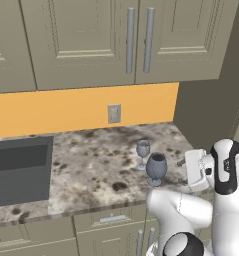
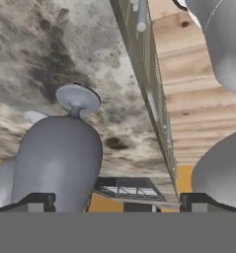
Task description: Retrieve the wine glasses from the counter and place one next to each plate.
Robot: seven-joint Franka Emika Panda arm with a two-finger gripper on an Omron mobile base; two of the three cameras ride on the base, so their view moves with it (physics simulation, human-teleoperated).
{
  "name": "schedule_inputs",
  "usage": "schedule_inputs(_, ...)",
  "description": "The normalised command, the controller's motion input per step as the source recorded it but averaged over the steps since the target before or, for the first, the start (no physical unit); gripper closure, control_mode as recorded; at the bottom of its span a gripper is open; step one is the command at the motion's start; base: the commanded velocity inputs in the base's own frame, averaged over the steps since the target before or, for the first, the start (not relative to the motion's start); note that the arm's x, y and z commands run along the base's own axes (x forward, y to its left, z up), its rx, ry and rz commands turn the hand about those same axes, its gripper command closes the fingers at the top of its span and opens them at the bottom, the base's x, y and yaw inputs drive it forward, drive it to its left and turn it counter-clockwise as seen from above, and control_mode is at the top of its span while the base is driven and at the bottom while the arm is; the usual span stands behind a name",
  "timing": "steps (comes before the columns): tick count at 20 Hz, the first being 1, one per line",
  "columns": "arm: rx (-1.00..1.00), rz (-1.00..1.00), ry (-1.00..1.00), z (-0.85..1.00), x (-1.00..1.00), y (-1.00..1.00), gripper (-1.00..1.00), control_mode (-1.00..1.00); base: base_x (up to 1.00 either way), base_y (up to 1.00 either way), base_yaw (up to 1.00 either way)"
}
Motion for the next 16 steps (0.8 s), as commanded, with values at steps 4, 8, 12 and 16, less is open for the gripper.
schedule_inputs(4, 0.0, 0.0, 0.0, -0.16, 0.24, 0.0, -1.0, -1.0, 0.0, 0.0, 0.0)
schedule_inputs(8, 0.01, 0.0, 0.0, -0.27, 0.16, 0.0, -1.0, -1.0, 0.0, 0.0, 0.0)
schedule_inputs(12, 0.01, 0.0, 0.0, -0.24, 0.04, 0.0, -1.0, -1.0, 0.0, 0.0, 0.0)
schedule_inputs(16, 0.0, 0.0, 0.0, -0.22, 0.05, 0.0, -1.0, -1.0, 0.0, 0.0, 0.0)
